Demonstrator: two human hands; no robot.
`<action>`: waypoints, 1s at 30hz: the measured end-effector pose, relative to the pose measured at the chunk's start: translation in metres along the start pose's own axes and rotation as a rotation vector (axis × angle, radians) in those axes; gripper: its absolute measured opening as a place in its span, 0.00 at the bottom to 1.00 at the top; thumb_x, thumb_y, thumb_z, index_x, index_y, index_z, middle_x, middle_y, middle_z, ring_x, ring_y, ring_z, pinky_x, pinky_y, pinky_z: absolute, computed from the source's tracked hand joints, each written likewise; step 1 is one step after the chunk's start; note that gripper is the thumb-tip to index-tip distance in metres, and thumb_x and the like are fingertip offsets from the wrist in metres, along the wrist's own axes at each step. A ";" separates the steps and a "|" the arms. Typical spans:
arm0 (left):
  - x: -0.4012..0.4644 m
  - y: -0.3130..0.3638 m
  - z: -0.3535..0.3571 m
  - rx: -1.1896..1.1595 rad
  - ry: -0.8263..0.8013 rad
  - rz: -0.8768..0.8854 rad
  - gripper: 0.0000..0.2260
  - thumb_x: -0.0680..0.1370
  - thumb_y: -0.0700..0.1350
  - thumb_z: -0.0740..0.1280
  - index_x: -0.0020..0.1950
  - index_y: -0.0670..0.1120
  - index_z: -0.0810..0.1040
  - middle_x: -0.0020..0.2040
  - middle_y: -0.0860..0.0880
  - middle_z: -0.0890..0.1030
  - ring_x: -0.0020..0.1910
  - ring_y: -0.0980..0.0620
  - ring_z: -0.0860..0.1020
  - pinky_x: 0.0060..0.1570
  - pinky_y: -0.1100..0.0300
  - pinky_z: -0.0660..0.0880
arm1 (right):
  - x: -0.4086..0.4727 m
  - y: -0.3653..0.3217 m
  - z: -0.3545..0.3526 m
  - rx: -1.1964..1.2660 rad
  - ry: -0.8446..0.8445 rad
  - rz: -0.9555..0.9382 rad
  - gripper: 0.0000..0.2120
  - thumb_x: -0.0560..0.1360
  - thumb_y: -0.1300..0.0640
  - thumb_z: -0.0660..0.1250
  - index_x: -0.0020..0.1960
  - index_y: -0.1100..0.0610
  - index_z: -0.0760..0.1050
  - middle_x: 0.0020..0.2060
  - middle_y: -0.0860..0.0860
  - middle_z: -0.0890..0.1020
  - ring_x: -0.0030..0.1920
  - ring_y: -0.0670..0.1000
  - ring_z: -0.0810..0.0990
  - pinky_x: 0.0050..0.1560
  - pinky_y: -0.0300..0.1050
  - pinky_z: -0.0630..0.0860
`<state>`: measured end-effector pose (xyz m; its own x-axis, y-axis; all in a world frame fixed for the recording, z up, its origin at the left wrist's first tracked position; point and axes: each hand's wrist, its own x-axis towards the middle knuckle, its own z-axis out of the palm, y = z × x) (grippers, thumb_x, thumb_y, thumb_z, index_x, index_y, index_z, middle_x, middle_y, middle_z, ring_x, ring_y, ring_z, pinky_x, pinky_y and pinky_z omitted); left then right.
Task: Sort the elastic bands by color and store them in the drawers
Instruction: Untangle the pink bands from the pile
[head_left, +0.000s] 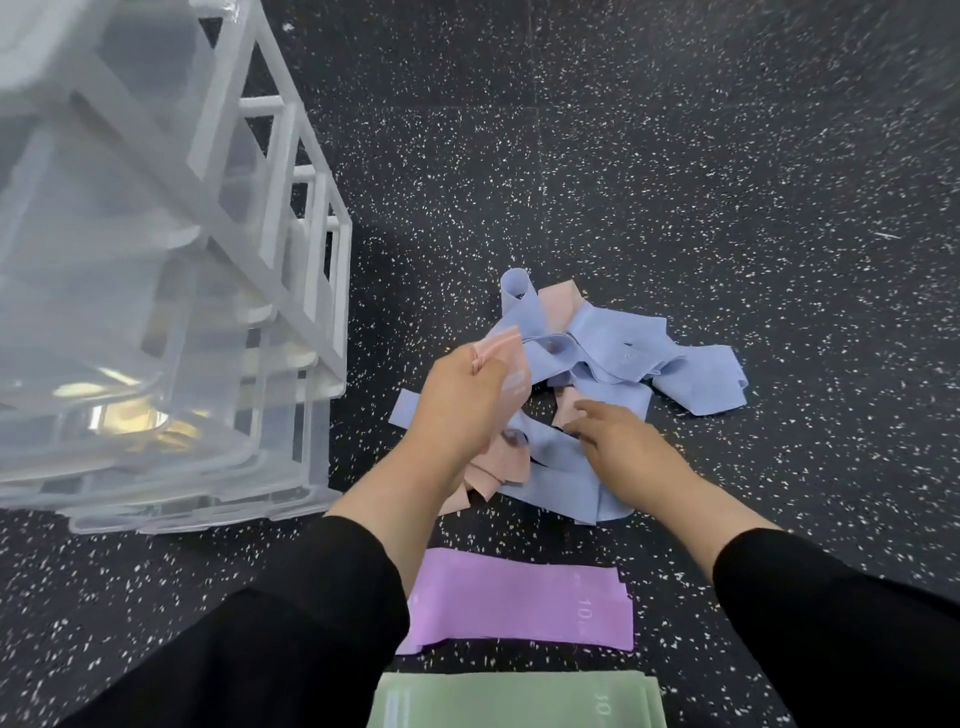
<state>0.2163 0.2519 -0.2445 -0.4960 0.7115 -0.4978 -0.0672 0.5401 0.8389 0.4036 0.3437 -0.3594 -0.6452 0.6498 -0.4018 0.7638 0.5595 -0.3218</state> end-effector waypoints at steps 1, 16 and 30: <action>0.002 -0.002 0.002 0.000 0.003 -0.010 0.10 0.81 0.44 0.60 0.55 0.42 0.79 0.43 0.45 0.78 0.39 0.49 0.73 0.37 0.54 0.70 | 0.002 0.002 0.003 -0.072 -0.046 0.023 0.18 0.84 0.54 0.56 0.70 0.46 0.74 0.79 0.49 0.62 0.76 0.55 0.62 0.68 0.58 0.69; -0.003 -0.002 0.004 -0.068 0.029 -0.039 0.10 0.80 0.45 0.60 0.55 0.47 0.80 0.44 0.44 0.80 0.39 0.47 0.75 0.37 0.51 0.71 | -0.013 -0.013 -0.052 0.588 0.525 0.302 0.07 0.81 0.54 0.66 0.57 0.51 0.79 0.44 0.47 0.81 0.44 0.51 0.76 0.42 0.44 0.69; -0.086 0.063 -0.033 -0.124 0.113 0.187 0.11 0.76 0.53 0.63 0.50 0.48 0.80 0.47 0.44 0.83 0.43 0.48 0.78 0.46 0.49 0.76 | -0.087 -0.084 -0.178 0.954 0.817 0.132 0.19 0.77 0.62 0.62 0.65 0.50 0.77 0.40 0.43 0.78 0.35 0.38 0.74 0.37 0.34 0.73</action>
<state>0.2265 0.2099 -0.1411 -0.6031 0.7351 -0.3097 -0.0676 0.3397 0.9381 0.3930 0.3320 -0.1448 -0.1246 0.9905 0.0585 0.3103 0.0949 -0.9459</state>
